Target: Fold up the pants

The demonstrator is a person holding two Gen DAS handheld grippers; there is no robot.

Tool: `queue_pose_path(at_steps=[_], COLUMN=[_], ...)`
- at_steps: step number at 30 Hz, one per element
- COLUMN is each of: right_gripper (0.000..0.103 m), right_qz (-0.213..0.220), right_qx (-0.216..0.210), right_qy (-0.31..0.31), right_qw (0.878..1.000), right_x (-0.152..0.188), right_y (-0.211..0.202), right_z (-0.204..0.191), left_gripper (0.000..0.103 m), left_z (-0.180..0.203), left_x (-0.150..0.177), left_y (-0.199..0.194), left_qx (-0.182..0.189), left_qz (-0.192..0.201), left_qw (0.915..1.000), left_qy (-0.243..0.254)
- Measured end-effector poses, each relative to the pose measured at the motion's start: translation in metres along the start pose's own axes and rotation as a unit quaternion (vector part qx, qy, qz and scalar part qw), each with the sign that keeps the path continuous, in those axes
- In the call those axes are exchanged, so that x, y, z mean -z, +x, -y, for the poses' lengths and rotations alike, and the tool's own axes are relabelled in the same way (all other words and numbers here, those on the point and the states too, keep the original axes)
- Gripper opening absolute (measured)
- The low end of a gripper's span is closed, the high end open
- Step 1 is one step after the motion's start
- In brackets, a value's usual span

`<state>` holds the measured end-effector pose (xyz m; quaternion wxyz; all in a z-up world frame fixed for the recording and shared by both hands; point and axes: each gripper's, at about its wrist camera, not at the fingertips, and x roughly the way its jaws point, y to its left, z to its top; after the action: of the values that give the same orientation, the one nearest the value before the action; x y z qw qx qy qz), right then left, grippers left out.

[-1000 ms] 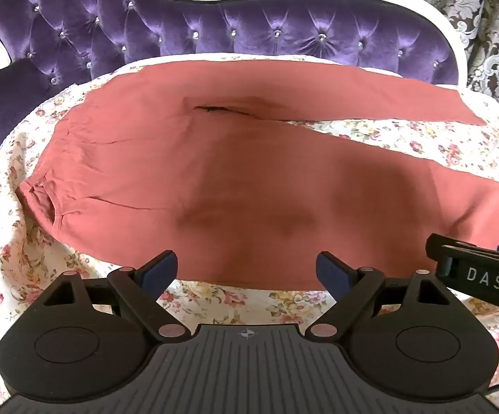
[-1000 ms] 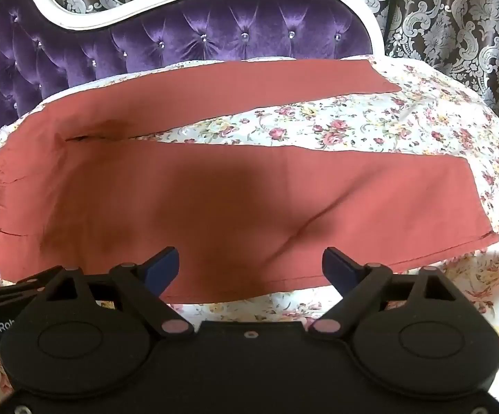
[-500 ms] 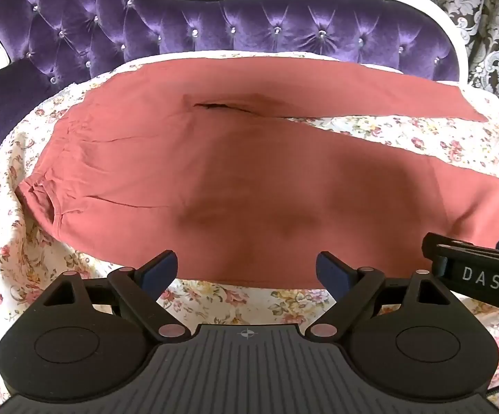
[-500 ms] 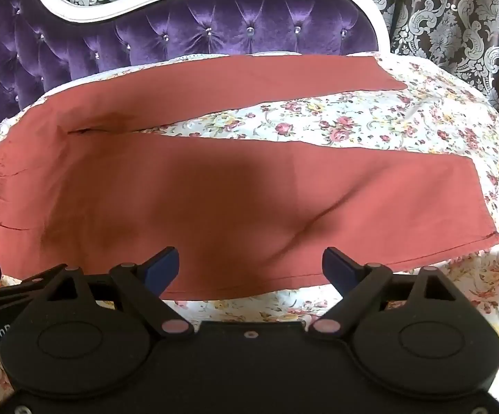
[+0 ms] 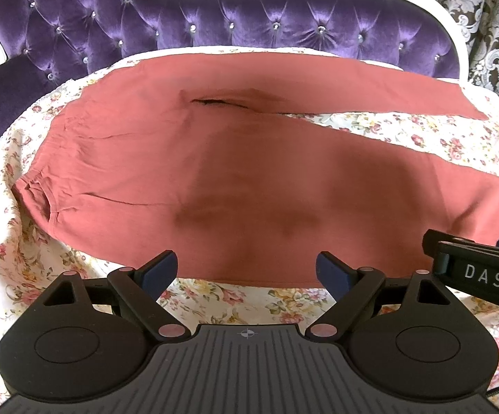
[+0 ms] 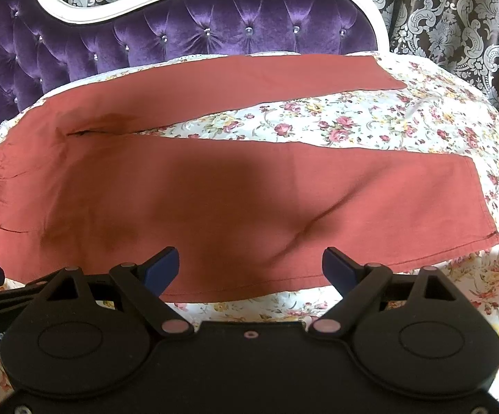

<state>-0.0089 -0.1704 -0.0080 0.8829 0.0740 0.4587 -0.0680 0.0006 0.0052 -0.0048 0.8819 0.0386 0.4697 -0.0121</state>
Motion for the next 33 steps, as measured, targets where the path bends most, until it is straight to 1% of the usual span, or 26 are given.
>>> queue_pose_path(at_steps=[28,30,33], right_gripper=[0.090,0.090,0.089], right_qz=[-0.005,0.002,0.030], right_qx=[-0.012,-0.019,-0.034], right_qy=[0.003,0.007,0.019], right_qw=[1.000,1.000,0.999], right_x=[-0.003,-0.005,-0.013], right_y=[0.000,-0.001,-0.007], right_z=[-0.001,0.001,0.009], left_gripper=[0.088,0.088,0.088], left_z=[-0.002,-0.002,-0.002], left_x=[-0.003,-0.005,-0.013], left_y=[0.009,0.008,0.008], left_qx=[0.002,0.000,-0.012], left_qz=[-0.023,-0.021,-0.009], left_qw=[0.9997,0.9997,0.9999], left_qy=[-0.011,-0.009,-0.001])
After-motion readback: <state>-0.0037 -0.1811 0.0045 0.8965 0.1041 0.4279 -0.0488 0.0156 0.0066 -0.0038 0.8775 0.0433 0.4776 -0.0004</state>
